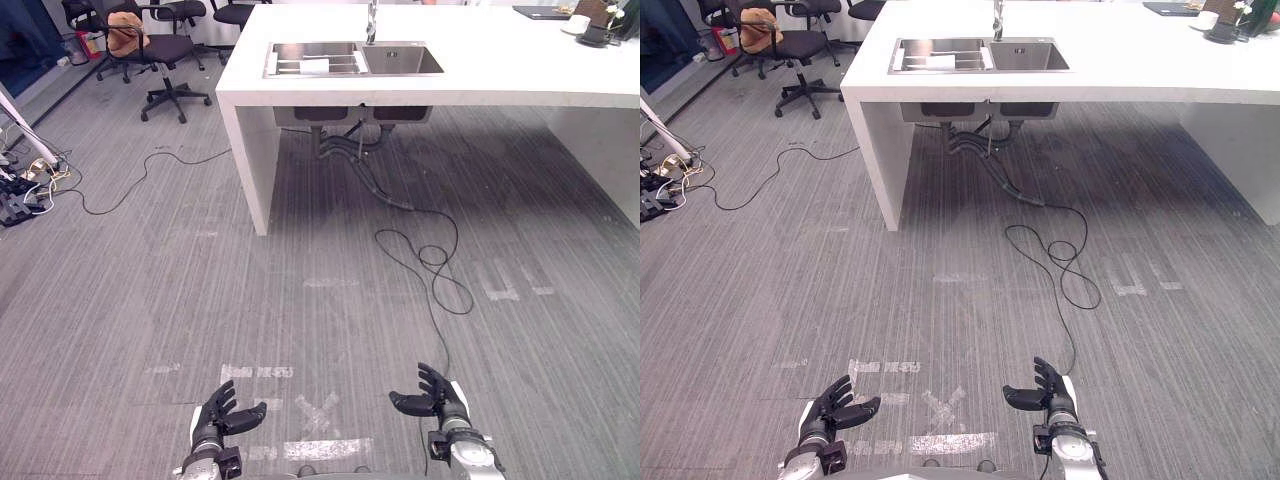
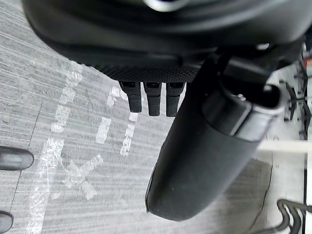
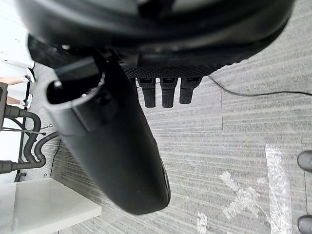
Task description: Walk over to the sink, pick up the cup, carry it to the dishwasher, place the cup inside the dishwasher, then close the dishwasher door
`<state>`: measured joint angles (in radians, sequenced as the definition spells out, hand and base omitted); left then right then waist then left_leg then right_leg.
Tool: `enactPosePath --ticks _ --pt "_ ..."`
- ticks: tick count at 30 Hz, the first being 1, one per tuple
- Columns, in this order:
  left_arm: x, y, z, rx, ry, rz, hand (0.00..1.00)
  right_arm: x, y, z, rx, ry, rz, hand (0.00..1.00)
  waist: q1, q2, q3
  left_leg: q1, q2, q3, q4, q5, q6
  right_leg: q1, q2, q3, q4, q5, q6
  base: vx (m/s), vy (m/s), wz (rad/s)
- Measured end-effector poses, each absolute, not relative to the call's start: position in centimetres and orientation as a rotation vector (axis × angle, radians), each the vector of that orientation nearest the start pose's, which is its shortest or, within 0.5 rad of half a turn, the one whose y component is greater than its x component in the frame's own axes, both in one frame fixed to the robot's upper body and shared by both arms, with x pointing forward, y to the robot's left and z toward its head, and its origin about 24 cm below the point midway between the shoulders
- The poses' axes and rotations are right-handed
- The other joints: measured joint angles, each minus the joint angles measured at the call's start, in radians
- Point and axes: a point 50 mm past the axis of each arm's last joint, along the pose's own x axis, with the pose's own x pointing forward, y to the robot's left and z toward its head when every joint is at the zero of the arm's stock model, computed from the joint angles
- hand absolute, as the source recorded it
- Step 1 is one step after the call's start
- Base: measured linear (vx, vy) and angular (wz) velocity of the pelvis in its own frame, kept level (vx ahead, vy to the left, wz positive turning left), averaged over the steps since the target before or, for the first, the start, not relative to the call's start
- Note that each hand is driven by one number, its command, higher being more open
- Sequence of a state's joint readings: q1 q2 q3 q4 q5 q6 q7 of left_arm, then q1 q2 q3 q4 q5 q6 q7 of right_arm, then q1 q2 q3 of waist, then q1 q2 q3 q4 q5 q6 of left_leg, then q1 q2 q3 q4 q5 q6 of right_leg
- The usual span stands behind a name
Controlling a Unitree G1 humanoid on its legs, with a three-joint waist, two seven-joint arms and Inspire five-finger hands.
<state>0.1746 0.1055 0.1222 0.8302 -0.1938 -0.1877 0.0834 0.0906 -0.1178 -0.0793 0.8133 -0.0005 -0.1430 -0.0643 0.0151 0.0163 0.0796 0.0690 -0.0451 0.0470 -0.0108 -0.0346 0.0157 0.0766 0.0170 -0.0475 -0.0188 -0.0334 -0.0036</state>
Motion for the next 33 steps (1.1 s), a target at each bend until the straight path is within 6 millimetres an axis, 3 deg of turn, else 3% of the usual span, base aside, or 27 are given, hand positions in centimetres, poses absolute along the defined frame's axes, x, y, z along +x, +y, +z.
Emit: enactPosePath --ticks 12,33 --pt "9.4 22.4 -14.4 -0.089 0.876 0.415 0.90 13.0 -21.4 -13.7 -0.072 0.845 -0.217 0.90 -0.002 0.002 -0.001 0.014 0.000 -0.008 -0.020 0.016 0.004 0.007 0.000 -0.009 0.000 0.001 0.000 -0.01 -0.005 0.02" --pt "9.1 21.7 -14.8 -0.103 0.903 0.387 0.90 12.1 -22.2 -14.1 -0.017 0.875 -0.295 0.90 -0.005 0.004 -0.002 0.022 -0.002 -0.010 -0.031 0.017 0.006 0.013 0.000 -0.011 -0.008 0.001 0.000 0.00 0.000 0.00"
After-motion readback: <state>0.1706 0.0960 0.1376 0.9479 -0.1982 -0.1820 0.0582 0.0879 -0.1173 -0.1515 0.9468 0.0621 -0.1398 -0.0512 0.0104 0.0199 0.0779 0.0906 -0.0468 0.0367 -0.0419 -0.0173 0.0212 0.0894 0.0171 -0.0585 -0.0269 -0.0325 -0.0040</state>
